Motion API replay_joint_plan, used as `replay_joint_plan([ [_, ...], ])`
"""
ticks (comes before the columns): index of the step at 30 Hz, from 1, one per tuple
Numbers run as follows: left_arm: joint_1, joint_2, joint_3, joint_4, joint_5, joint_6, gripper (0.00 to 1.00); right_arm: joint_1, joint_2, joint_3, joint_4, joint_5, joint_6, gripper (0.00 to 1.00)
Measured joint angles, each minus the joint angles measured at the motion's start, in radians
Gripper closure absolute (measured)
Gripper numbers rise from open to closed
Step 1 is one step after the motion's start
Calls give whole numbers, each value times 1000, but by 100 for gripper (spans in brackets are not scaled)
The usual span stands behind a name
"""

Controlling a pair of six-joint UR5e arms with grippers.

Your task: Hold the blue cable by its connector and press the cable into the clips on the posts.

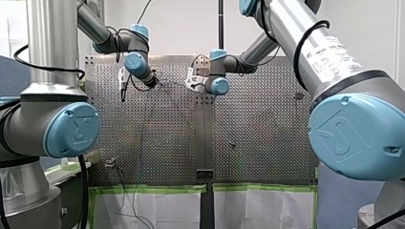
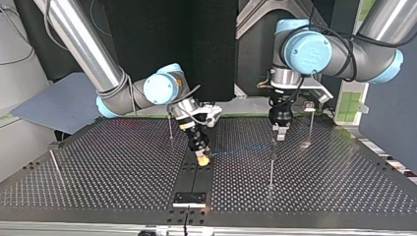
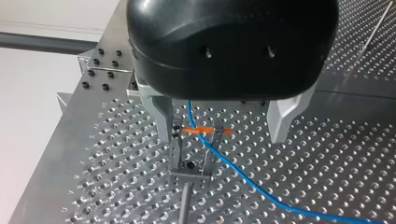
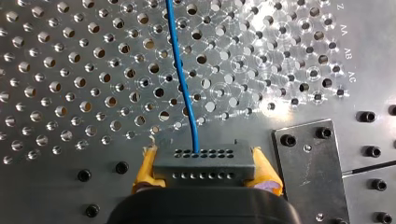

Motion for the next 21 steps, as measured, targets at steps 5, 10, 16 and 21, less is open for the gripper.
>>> replay_joint_plan([
  [5,-3,0,0,1,-3,0,0,-1,0,0,0,0,0,100],
  [10,-4,2,0,0,-5,3,0,-2,0,0,0,0,1,100],
  [16,-5,3,0,-2,-6,9,0,-4,0,0,0,0,2,100],
  [21,-5,5,0,0,-6,11,0,-7,0,-1,1,0,3,100],
])
